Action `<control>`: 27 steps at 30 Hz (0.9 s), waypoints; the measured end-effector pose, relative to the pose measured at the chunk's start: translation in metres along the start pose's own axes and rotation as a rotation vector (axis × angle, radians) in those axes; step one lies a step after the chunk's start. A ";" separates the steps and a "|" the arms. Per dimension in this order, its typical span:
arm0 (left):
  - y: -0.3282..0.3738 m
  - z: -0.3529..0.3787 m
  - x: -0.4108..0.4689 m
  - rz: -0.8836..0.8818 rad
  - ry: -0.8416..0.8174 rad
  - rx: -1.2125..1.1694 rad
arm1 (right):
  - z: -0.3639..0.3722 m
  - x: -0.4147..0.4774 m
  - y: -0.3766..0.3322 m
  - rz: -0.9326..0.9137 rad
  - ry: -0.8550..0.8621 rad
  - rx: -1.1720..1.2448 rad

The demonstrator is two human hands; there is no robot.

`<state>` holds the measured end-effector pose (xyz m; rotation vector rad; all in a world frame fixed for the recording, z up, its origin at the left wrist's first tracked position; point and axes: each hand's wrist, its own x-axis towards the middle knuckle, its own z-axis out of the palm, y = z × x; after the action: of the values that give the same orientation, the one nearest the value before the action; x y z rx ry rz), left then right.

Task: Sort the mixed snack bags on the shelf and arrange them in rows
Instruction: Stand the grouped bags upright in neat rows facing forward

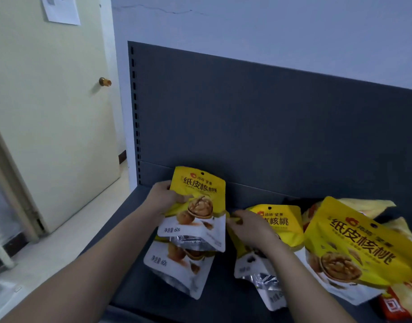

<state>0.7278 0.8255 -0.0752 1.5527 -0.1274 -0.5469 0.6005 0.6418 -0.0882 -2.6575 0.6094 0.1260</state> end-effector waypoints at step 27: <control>-0.001 -0.036 0.009 0.296 -0.008 0.260 | -0.029 0.049 -0.023 -0.098 0.243 0.715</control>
<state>0.7502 0.8551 -0.0801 1.7448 -0.4417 -0.3104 0.6544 0.6296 -0.0619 -2.0063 0.4777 -0.3800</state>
